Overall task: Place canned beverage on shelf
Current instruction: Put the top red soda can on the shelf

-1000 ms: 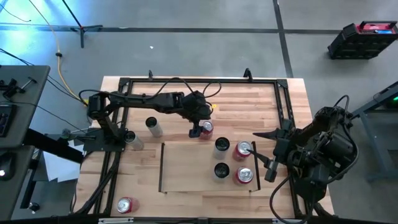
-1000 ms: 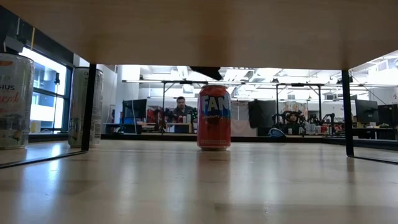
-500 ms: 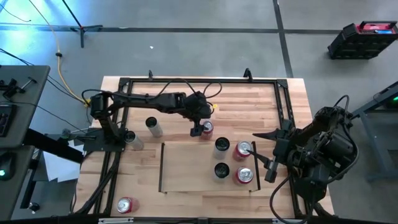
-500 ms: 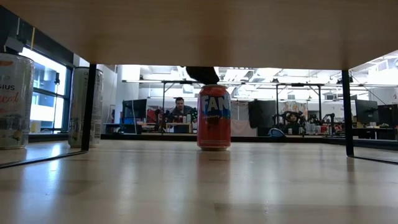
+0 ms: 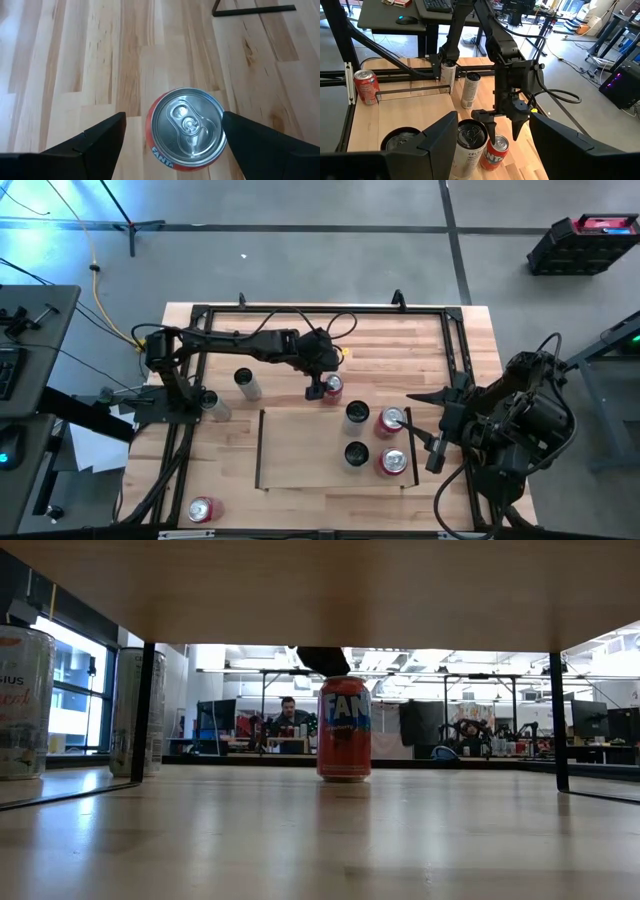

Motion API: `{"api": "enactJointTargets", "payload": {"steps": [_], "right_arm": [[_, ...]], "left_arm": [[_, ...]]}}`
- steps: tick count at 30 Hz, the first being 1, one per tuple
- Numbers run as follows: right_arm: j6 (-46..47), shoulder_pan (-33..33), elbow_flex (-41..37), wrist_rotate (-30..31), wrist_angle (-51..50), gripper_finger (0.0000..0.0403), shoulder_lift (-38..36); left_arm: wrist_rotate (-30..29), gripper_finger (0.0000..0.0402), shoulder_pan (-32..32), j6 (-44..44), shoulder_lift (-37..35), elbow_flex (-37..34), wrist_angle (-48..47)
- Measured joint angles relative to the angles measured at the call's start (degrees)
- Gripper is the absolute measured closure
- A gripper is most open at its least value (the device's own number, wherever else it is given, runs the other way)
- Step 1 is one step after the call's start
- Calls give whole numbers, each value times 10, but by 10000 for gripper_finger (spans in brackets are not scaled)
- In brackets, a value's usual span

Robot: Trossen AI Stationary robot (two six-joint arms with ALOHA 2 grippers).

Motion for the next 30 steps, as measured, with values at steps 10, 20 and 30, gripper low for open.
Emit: {"api": "enactJointTargets", "payload": {"steps": [10,20,30], "right_arm": [[0,0,0,1,0,172,0],[1,0,0,0,0,172,0],[0,0,0,-1,-2,172,0]], "left_arm": [[-4,75,-13,-8,0,0,0],[-5,75,-12,-6,33,0,6],[-4,75,-12,10,44,1,16]]}}
